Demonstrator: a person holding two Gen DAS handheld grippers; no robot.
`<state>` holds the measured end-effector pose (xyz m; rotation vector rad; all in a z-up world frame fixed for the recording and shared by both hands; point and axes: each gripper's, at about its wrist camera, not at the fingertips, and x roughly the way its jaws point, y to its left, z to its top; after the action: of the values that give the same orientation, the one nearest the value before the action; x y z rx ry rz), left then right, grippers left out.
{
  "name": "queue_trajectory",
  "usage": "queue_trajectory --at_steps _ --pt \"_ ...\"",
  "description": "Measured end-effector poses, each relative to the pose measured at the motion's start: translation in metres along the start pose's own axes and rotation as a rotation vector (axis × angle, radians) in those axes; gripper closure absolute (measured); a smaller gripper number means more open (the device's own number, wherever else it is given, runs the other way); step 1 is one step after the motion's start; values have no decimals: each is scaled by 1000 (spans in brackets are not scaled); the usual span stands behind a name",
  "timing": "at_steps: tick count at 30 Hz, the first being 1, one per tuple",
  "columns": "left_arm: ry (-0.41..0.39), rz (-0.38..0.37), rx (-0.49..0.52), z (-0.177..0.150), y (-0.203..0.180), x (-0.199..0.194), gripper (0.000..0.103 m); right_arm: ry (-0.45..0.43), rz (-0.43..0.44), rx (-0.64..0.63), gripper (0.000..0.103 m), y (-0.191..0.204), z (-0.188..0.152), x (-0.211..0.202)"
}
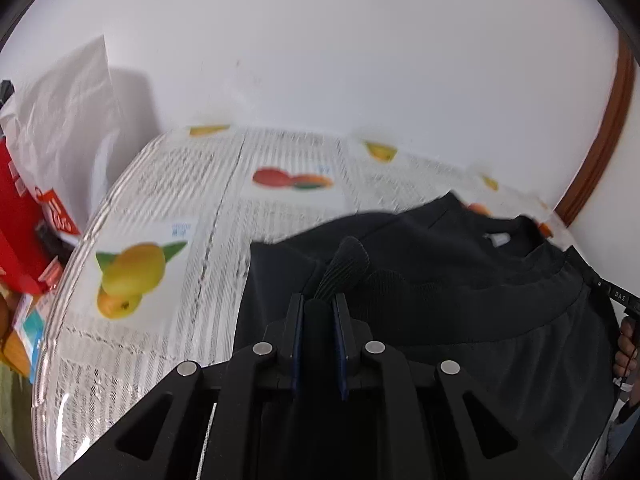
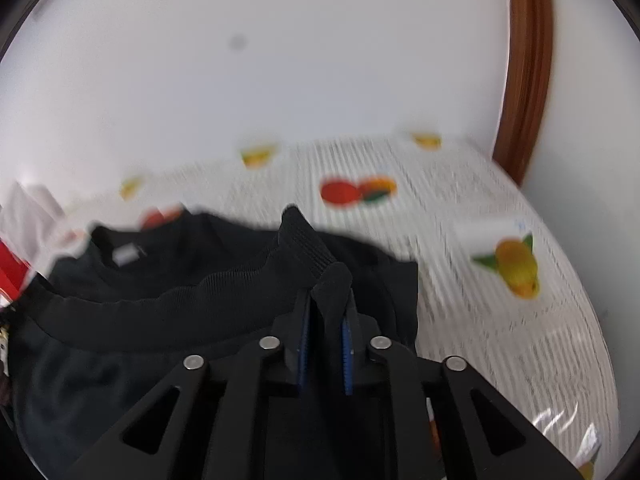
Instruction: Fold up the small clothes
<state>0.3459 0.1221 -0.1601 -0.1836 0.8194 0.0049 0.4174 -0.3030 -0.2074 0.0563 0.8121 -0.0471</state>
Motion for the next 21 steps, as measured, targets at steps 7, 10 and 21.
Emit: queue_trajectory --at_steps 7,10,21 --pt "30 58 54 -7 -5 -6 59 -39 -146 -96 70 5 -21 -36" --pt "47 57 71 -16 -6 -13 56 2 -179 -120 70 -8 -41 -40" --pt "68 126 120 -66 5 -61 48 -11 -230 -83 65 -8 -71 -89"
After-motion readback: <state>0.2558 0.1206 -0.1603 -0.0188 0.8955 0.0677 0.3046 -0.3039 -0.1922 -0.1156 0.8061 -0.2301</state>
